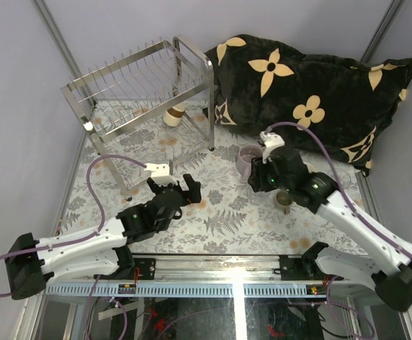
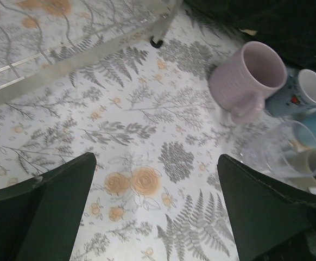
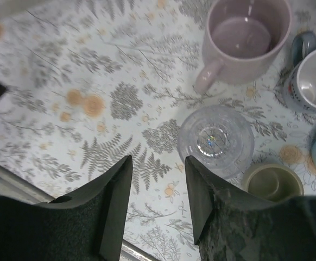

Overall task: Unload the cups from the dish rack
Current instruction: Place the cup at the center of the board.

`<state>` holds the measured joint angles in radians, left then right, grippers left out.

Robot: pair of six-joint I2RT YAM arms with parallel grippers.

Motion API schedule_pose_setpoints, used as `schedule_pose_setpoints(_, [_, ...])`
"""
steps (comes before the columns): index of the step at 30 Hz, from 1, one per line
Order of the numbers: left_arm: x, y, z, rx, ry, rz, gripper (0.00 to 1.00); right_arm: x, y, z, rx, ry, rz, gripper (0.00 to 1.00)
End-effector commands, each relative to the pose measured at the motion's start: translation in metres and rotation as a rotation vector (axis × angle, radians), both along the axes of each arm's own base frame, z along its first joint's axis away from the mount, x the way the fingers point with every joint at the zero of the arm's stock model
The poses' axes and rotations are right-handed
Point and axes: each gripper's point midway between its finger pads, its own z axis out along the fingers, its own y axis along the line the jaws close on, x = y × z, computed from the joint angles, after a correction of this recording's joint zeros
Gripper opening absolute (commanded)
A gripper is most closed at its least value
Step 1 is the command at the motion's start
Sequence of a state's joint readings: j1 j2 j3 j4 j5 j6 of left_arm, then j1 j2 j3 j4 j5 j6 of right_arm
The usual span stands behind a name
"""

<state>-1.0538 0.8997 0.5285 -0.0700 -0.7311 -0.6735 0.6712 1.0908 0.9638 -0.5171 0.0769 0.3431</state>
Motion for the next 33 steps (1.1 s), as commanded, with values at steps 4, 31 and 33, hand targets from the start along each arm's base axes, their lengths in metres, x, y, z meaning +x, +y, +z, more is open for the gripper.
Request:
schedule_pose_setpoints(4, [0.032, 0.009, 0.007, 0.206, -0.047, 0.189, 0.94, -0.015, 0.011, 0.048, 0.249, -0.182, 0.055, 0.52])
schedule_pose_setpoints(31, [0.164, 0.027, 0.004, 0.751, -0.101, 0.499, 0.97, -0.046, 0.005, 0.078, 0.527, -0.446, 0.125, 0.6])
schedule_pose_setpoints(33, [0.169, 0.04, -0.003, 0.787, -0.099, 0.536, 0.97, -0.047, 0.005, 0.076, 0.529, -0.439, 0.126, 0.6])
